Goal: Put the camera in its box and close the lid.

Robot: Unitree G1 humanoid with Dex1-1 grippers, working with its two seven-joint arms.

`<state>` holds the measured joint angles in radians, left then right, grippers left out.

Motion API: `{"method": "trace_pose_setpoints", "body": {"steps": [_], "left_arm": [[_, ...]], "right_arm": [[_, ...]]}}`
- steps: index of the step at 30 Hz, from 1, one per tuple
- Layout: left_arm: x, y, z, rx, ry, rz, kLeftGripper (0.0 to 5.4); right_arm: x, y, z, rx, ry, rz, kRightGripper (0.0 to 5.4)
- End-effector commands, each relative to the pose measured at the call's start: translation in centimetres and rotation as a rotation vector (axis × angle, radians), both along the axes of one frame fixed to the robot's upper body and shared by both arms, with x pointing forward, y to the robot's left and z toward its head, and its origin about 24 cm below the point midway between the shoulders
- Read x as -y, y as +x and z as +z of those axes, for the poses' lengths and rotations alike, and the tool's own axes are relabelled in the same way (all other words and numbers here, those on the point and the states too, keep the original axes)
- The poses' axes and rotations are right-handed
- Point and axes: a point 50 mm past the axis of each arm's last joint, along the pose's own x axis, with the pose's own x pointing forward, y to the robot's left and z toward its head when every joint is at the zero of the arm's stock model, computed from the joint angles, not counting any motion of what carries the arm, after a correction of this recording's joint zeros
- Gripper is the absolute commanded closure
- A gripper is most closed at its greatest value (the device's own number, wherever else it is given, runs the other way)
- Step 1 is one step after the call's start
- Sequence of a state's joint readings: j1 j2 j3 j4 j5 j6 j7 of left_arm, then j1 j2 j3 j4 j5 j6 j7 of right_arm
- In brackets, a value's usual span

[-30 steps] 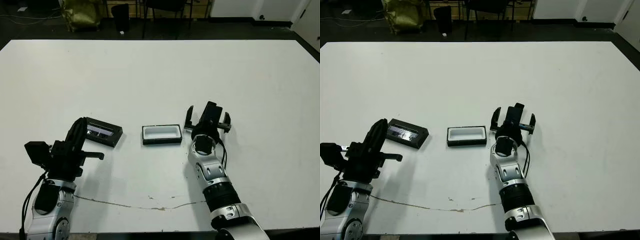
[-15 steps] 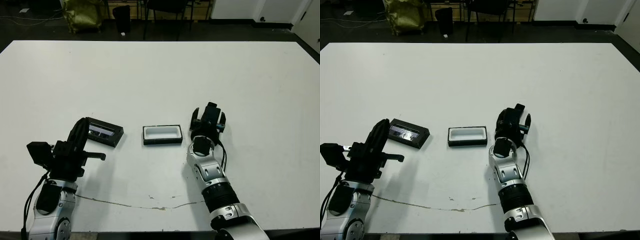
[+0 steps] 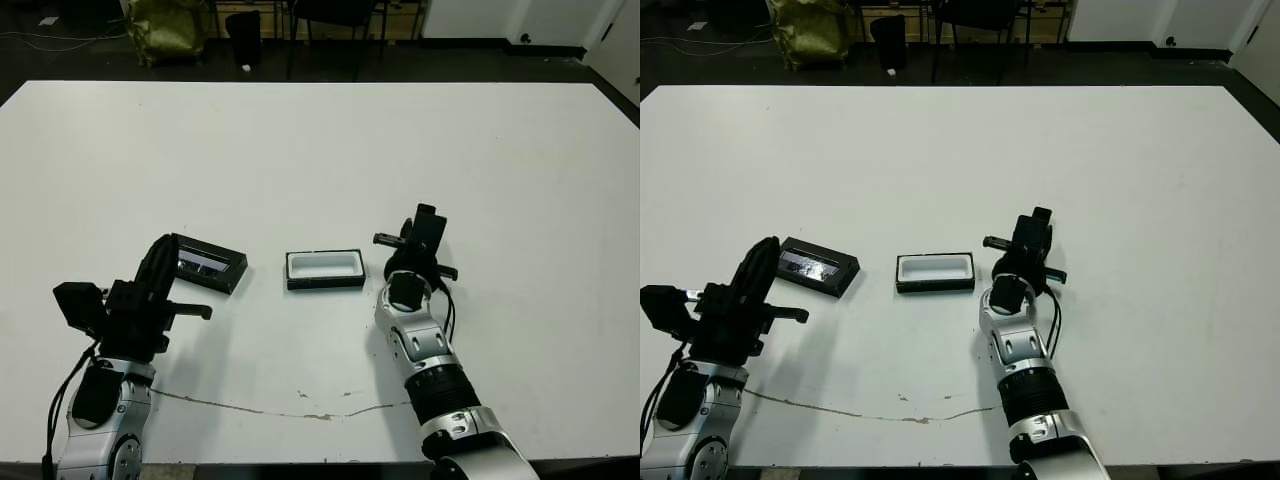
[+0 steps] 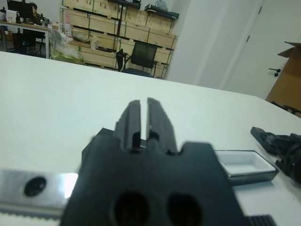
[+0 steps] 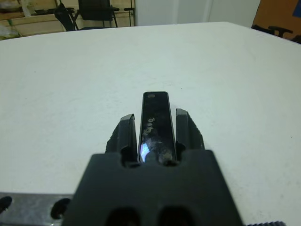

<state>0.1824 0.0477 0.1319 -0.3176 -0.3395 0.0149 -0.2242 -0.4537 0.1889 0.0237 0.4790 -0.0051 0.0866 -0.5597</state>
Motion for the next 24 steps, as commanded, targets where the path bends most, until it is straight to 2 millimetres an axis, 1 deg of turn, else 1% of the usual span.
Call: {"method": "trace_pose_setpoints", "body": {"steps": [1,7,12,14,17,20,24], "left_arm": [[-0.3,-0.1,-0.2,-0.033,0.008,0.006,5.4],[-0.3,-0.1,-0.2,-0.028,-0.008,-0.008,5.4],[-0.3,-0.2,-0.3,-0.04,-0.01,0.0,5.4],[-0.4,-0.2,-0.4,-0.035,-0.004,0.001,5.4],[-0.4,-0.2,-0.4,-0.037,0.005,0.01,5.4],[-0.4,-0.2,-0.5,-0.032,0.009,0.01,5.4],[-0.3,-0.2,-0.5,-0.033,0.005,0.008,5.4]], "right_arm": [[-2.5,-2.2,-3.5,-0.218,0.169,0.012,4.8],[-2.5,-2.5,-3.4,-0.205,0.217,0.052,4.83],[-2.0,-2.8,-3.0,-0.173,0.188,0.091,4.84],[-1.7,-3.0,-2.7,-0.131,0.192,0.109,4.84],[-1.4,-3.5,-2.0,-0.069,0.19,0.14,4.84],[-1.4,-4.3,-0.6,-0.015,0.207,0.164,4.84],[-1.1,-5.3,0.8,0.046,0.163,0.2,4.84]]}}
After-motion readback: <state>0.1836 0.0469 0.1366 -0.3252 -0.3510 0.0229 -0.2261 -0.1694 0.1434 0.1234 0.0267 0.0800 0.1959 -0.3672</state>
